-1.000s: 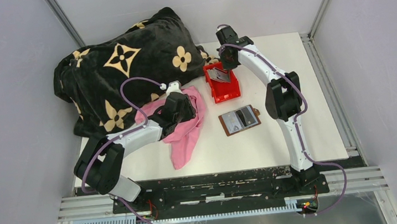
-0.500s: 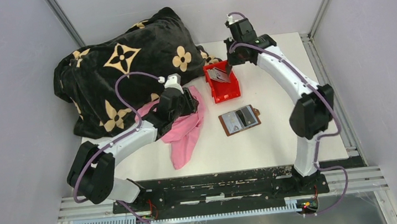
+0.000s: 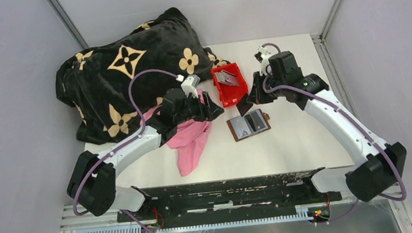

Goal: Put the credit cards into the card holder
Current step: Pick up the credit card from the storage box.

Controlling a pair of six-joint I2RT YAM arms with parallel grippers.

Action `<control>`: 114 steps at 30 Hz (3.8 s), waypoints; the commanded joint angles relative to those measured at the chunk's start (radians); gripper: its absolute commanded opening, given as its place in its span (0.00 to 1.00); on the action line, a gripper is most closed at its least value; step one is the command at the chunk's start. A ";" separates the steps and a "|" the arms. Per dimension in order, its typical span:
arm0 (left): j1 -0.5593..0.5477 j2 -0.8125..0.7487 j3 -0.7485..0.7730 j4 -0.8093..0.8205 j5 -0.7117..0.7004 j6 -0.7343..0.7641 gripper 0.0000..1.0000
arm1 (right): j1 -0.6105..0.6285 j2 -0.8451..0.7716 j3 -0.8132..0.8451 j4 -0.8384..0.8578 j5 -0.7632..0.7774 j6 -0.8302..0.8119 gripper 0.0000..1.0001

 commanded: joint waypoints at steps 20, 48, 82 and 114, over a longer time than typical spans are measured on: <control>0.020 0.108 0.089 0.103 0.673 -0.022 0.67 | -0.018 -0.171 -0.259 0.138 -0.487 0.229 0.01; 0.072 0.129 -0.007 0.339 0.879 -0.223 0.23 | -0.050 -0.035 -0.320 0.432 -0.683 0.421 0.01; 0.063 0.015 -0.127 0.563 0.276 -0.414 0.03 | -0.078 -0.093 0.136 0.337 0.523 -0.158 1.00; 0.042 -0.023 -0.179 0.679 0.108 -0.589 0.03 | -0.080 -0.194 -0.317 0.628 -0.206 0.512 0.67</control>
